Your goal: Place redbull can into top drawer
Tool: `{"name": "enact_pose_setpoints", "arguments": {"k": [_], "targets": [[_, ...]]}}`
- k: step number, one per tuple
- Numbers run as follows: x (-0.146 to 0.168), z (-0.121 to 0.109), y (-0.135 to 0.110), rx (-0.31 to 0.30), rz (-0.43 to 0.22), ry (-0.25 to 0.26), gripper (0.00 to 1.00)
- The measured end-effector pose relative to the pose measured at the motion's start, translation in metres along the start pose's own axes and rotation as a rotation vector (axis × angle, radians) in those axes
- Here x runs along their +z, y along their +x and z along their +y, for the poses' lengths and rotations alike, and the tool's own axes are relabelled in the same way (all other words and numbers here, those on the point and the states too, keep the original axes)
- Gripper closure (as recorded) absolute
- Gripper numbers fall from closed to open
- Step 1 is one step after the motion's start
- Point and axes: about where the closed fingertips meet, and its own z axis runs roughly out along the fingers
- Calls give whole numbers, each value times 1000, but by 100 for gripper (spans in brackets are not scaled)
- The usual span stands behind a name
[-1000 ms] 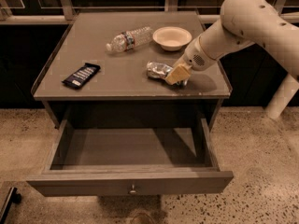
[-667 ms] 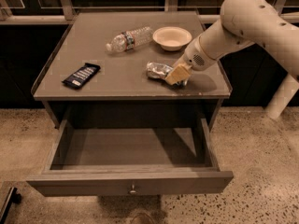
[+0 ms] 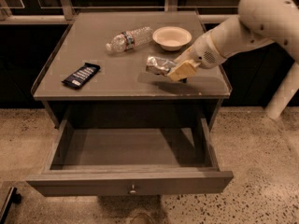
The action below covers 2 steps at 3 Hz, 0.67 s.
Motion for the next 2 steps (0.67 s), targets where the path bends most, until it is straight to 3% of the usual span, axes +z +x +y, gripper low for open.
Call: {"name": "enact_pose_setpoints", "arguments": {"k": [1,2], "targets": [[-50,38,-6,-5,-124,9,100],[-82,93,5,54,-203,15,100]]}}
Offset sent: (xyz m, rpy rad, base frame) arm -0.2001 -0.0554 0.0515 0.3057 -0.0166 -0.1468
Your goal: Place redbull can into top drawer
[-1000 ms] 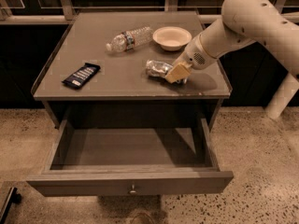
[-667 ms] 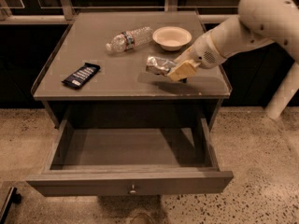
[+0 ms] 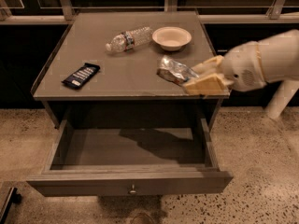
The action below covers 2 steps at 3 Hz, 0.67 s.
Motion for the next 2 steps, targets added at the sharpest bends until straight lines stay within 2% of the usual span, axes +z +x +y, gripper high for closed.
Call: {"name": "enact_pose_setpoints", "arguments": {"k": [1,2], "targets": [[-13,29,39,118,-12,35,100],[-1,28,88,268,19,119,100]]}}
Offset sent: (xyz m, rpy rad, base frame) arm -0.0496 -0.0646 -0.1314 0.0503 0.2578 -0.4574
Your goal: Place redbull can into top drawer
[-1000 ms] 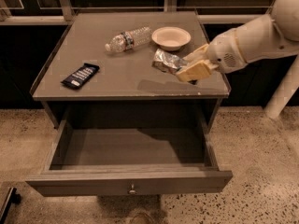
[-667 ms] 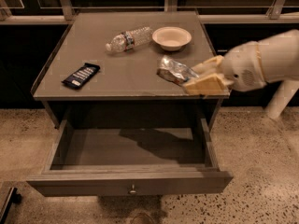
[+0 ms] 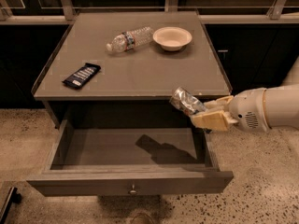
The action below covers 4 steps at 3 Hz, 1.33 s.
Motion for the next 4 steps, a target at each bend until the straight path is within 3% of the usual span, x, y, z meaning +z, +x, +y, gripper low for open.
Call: {"name": "enact_pose_setpoints", "arguments": {"k": [1,2,3,4], "targets": [[0,0,0,0,0,-1,100],[30,-15,46,132,20,-15,100],[80,-30,101,255,59,-31,100],[116,-44,135,329,62,-23,100]]}}
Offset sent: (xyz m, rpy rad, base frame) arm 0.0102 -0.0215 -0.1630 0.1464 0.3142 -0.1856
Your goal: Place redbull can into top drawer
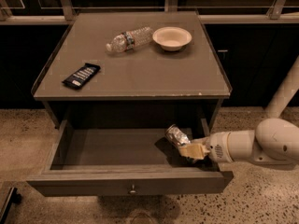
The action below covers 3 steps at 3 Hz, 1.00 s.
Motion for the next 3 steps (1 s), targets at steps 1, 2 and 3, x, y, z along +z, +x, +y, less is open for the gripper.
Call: {"name": "enact_pose_setpoints", "arguments": {"k": [1,2,3], "targets": [[3,-4,1,6,-6,5,82],[3,-4,1,6,-6,5,59],[3,-4,1,6,-6,5,36]]}}
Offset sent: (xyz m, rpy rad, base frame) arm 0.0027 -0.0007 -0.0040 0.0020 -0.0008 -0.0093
